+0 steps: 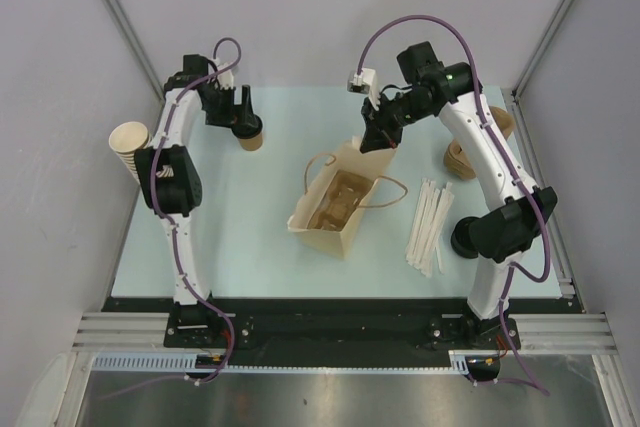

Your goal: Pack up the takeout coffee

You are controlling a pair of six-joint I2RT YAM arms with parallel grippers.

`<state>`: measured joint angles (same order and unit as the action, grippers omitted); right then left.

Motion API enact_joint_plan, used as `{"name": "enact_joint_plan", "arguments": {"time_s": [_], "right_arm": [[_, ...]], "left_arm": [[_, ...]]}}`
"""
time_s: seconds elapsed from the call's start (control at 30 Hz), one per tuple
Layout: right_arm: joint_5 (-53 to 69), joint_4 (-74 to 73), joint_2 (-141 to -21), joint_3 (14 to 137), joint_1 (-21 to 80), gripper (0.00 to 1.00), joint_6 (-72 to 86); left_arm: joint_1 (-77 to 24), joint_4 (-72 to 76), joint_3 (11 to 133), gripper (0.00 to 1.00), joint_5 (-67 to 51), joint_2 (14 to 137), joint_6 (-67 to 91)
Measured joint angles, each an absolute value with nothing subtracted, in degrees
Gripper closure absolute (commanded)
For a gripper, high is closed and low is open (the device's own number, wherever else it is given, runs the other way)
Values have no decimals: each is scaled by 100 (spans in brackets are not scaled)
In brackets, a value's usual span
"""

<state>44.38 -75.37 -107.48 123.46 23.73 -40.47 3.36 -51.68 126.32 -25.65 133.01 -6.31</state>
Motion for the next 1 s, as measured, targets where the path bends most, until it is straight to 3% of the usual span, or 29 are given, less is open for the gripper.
{"name": "enact_joint_plan", "arguments": {"time_s": [0.73,1.0], "right_arm": [[4421,-7631,-10954,12650,2383,100,-4007],[4416,-7660,-11085,12809,2394,100,-4003]], "left_arm": [[333,-5155,12656,6,-2464,13428,-620],[333,-5146,12661,3,-2462,13476,-602]]}}
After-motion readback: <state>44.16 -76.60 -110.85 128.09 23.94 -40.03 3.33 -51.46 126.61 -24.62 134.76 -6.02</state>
